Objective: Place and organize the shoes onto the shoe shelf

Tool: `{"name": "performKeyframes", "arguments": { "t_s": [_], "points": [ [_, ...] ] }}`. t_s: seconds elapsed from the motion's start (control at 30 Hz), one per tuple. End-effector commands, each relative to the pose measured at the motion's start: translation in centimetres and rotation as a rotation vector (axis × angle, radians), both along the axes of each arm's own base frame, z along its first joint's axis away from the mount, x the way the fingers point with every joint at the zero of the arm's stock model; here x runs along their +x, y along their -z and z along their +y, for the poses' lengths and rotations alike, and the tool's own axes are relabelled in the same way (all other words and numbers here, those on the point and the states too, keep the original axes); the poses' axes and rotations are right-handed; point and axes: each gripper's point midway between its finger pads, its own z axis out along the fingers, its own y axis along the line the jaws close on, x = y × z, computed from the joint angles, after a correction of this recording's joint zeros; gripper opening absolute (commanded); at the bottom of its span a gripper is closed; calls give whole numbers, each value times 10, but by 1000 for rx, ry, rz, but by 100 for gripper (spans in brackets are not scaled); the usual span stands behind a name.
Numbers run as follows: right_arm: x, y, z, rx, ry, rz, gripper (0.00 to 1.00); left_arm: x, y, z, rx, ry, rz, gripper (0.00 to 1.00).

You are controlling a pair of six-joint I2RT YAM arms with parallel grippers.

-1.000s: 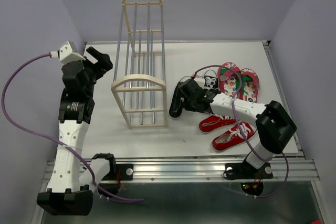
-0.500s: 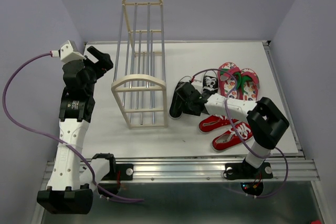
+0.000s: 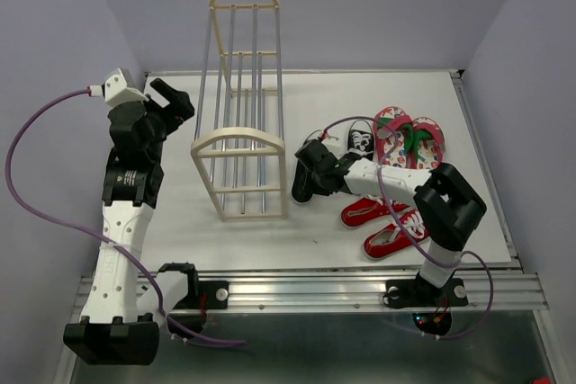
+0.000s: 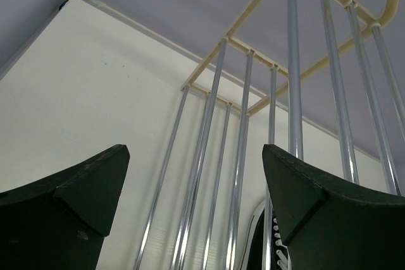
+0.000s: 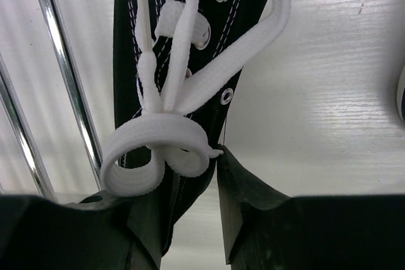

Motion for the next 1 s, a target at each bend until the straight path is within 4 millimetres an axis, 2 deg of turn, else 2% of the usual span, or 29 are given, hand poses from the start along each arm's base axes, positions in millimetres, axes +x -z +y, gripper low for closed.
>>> {"name": "performKeyframes", "arguments": {
  "t_s": [0.0, 0.1, 0.17, 0.23, 0.33, 0.4, 0.53, 0.63, 0.73, 0.93, 0.97],
  "points": [
    [5, -2, 9, -7, -29, -9, 36, 2, -11, 4, 22, -15, -47, 99],
    [5, 1, 9, -23, -36, -8, 29, 0, -11, 5, 23, -23, -47, 99],
    [6, 0, 4, -39, -36, -20, 18, -1, -11, 6, 22, -24, -49, 99],
    [8, -7, 1, -58, -60, -50, 1, -2, -13, 4, 20, -14, -55, 99],
    [17, -23, -8, -116, -93, -125, 1, -1, -14, -3, 26, 27, -61, 99],
    [28, -45, -20, -212, -162, -221, 1, -1, -16, -5, 26, 41, -65, 99],
    [46, -80, -45, -344, -158, -383, 1, -1, -16, -4, 28, 33, -64, 99],
    [51, -106, -53, -372, -169, -479, 1, -1, -18, -5, 30, 43, -67, 99],
    [53, -127, -53, -365, -203, -562, 1, 1, -23, -11, 40, 79, -80, 99],
    [59, -145, -49, -331, -286, -605, 1, 5, -33, -26, 65, 170, -104, 99],
    [57, -148, -40, -305, -340, -610, 1, 7, -38, -28, 71, 187, -114, 99]
  ]
}}
